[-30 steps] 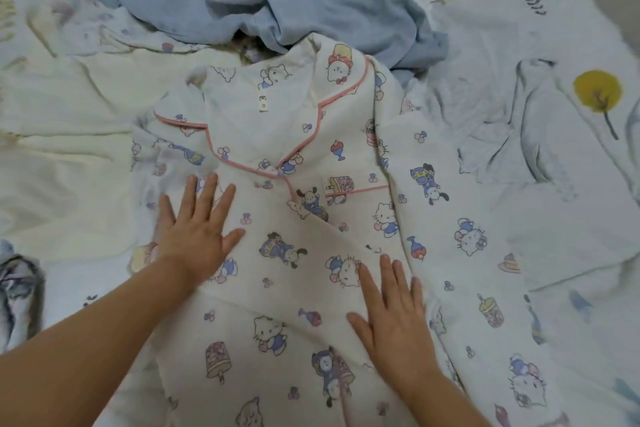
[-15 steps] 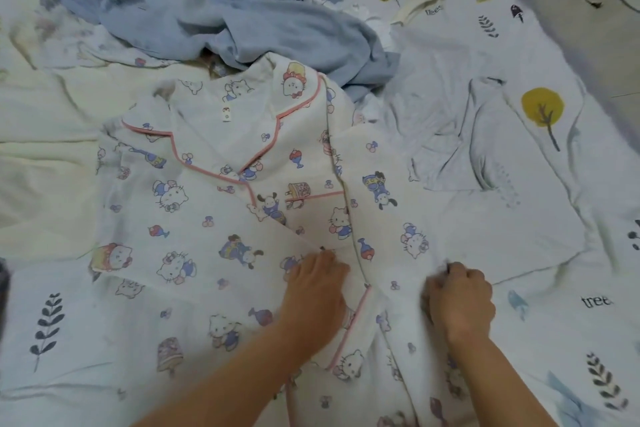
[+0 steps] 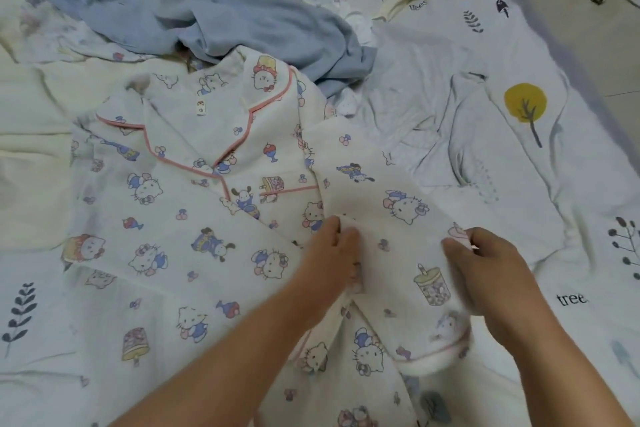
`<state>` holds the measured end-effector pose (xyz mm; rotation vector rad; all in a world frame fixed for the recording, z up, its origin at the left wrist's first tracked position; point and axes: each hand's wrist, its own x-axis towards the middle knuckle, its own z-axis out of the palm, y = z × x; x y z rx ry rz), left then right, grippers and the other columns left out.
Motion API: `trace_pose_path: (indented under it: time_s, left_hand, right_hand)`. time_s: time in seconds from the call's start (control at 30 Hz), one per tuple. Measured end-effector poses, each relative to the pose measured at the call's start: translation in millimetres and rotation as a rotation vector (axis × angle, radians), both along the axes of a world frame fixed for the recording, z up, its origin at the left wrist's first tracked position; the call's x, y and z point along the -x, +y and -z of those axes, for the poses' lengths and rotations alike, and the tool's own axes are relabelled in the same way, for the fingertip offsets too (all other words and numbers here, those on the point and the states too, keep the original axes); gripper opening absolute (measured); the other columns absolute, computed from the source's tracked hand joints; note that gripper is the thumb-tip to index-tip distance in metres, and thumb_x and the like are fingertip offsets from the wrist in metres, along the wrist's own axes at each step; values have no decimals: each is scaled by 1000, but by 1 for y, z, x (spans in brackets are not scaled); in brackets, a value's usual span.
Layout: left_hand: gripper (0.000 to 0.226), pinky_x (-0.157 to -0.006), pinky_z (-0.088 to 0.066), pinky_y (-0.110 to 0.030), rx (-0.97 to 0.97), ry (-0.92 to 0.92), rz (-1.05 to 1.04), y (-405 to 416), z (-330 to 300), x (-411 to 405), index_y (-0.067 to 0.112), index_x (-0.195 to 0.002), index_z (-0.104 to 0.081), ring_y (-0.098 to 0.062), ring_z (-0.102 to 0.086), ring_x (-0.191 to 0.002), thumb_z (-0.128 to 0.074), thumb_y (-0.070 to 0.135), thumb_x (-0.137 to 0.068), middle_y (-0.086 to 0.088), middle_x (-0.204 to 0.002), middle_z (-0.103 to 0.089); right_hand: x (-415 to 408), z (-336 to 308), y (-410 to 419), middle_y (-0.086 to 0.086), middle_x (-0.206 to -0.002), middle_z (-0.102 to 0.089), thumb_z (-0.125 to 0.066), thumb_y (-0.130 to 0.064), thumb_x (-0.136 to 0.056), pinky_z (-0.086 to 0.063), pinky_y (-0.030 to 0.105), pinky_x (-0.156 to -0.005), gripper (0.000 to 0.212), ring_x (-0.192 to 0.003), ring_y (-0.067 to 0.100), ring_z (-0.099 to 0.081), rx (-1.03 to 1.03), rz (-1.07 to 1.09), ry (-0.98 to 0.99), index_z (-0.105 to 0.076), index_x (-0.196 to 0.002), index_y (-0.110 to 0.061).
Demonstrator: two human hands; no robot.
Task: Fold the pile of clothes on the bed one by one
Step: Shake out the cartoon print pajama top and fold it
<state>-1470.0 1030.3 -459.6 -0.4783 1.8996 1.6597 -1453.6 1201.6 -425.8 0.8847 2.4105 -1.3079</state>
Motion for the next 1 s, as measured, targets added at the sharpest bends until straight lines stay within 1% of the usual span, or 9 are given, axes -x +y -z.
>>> trace_pose_path:
  time_s: [0.07, 0.17, 0.3, 0.4, 0.53, 0.67, 0.8, 0.93, 1.0]
  left_hand:
    - [18, -77, -51, -34, 37, 103, -7, -29, -22, -1, 11, -99, -54, -23, -60, -83, -42, 25, -97, -13, -95, -64]
    - [14, -57, -45, -21, 43, 142, 51, -83, -51, -3, 25, -85, -59, -16, -59, -63, -49, 30, -95, -8, -73, -68]
    - [19, -71, -33, -37, 160, -23, 49, -152, -45, -5, 17, -82, -60, -24, -45, -72, -64, 35, -86, -21, -77, -57]
    - [29, -65, -34, -25, 364, -143, 91, -178, -17, -10, 21, -73, -61, -12, -50, -63, -57, 47, -84, 3, -69, -57]
    - [64, -96, -36, -22, 405, -375, 415, -206, 12, -32, 22, -133, -46, -4, -49, -116, -60, 57, -81, 14, -124, -53]
    - [13, -71, -43, -19, 333, -258, 449, -225, 11, -49, 32, -69, -69, -3, -58, -71, -68, 35, -57, 19, -75, -63]
    - [34, -92, -47, -25, 16, -152, 355, -241, 3, -58, 28, -111, -67, -10, -63, -107, -63, 20, -78, 9, -114, -68]
    - [23, -80, -52, -18, 33, -85, 115, -264, 5, -60, 21, -104, -69, -14, -68, -97, -66, 11, -84, 3, -102, -72]
    - [15, -71, -50, -12, 152, -61, 11, -274, 15, -61, 20, -92, -71, -14, -70, -84, -68, 10, -81, 4, -84, -74]
  right_hand:
    - [-3, -16, -12, 11, -79, -70, -52, -19, -90, -41, 31, -55, 14, -72, 34, -64, 162, -65, -58, -60, -79, -16]
    - [-11, -27, -42, 15, -88, -70, -52, -19, -91, -53, 51, -66, 7, -82, 39, -65, 376, -199, -119, -58, -86, -18]
    - [-23, -13, -92, 12, -89, -68, -53, -17, -93, -59, 43, -64, 10, -66, 23, -67, 518, -264, -291, -52, -104, -16]
    - [-25, 7, -107, 0, -99, -61, -48, -45, -93, -53, 35, -77, 29, -80, 16, -60, 182, -550, -418, -46, -115, -26]
    - [2, 15, -111, -7, -97, -60, -40, -33, -95, -45, 27, -72, 22, -78, 10, -56, -127, -611, -181, -51, -114, -27]
    - [56, 33, -133, 3, -100, -55, -38, -19, -96, -42, 30, -73, 43, -83, 19, -53, -417, -718, 159, -34, -139, -24]
    - [109, 61, -164, 0, -70, -42, -39, -12, -95, -37, 30, -56, 70, -57, 15, -41, -644, -1026, 160, 2, -149, -31]
    - [132, 81, -174, 0, -73, -42, -37, -8, -93, -36, 31, -57, 36, -66, 20, -42, -827, -1152, 64, -39, -129, -12]
    - [136, 84, -171, 6, -80, -52, -40, -6, -92, -35, 32, -56, 34, -66, 22, -43, -850, -1031, 108, -38, -126, -8]
